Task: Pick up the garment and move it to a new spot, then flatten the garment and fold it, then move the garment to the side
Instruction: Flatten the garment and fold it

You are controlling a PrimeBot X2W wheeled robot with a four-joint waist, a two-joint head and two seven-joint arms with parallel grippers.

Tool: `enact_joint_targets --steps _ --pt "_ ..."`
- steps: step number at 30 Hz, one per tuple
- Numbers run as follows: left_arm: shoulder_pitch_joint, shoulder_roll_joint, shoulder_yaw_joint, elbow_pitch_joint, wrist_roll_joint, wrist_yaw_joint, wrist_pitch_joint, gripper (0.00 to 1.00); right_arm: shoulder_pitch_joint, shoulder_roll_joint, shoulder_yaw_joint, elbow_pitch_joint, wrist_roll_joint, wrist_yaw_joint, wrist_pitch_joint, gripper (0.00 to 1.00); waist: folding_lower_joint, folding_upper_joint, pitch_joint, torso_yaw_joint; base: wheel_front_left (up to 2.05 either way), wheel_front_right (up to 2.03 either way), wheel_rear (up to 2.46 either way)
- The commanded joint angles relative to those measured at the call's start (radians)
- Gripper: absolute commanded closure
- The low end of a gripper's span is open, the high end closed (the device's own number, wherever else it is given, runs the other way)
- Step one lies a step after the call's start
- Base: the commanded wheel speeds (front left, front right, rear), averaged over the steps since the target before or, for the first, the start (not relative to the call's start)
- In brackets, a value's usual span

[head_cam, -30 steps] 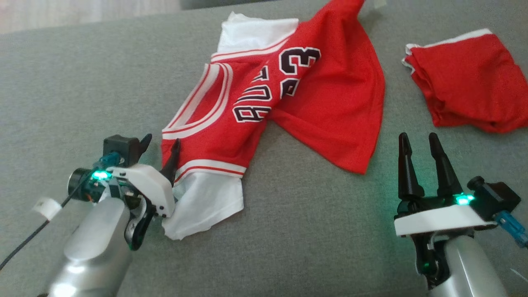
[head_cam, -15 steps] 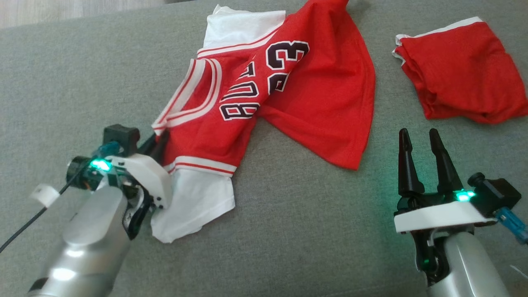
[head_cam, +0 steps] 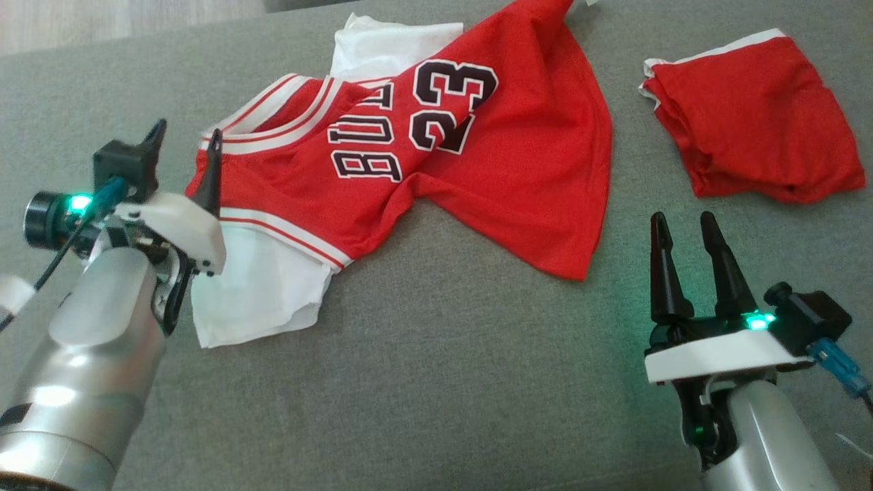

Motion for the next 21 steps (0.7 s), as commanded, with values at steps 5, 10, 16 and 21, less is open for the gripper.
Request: enact_joint_targets --steps 5,10,16,21 --pt "-0.006 0.028 0.077 -0.030 -0.020 0.046 -0.106 0.00 -0.021 -0.002 0.021 -0.039 0.003 -0.001 -0.011 0.00 -0.0001 0.0000 -0.036 0.018 0.00 0.00 0.00" --pt "0.092 0.016 0.153 -0.170 -0.041 0.079 -0.128 0.00 0.000 -0.002 -0.004 -0.057 0.000 -0.001 -0.011 0.00 -0.0001 0.0000 -0.088 0.056 0.00 0.00 0.00" --pt "0.311 -0.015 0.224 -0.415 -0.006 0.105 -0.128 0.00 0.031 -0.002 -0.030 -0.064 -0.013 -0.001 -0.011 0.00 -0.0001 0.0000 -0.148 0.118 0.00 0.00 0.00" --pt "0.458 -0.058 0.255 -0.541 0.016 0.126 -0.129 0.00 0.056 -0.002 -0.041 -0.069 -0.002 -0.001 -0.011 0.00 -0.0001 0.0000 -0.175 0.168 0.00 0.00 0.00"
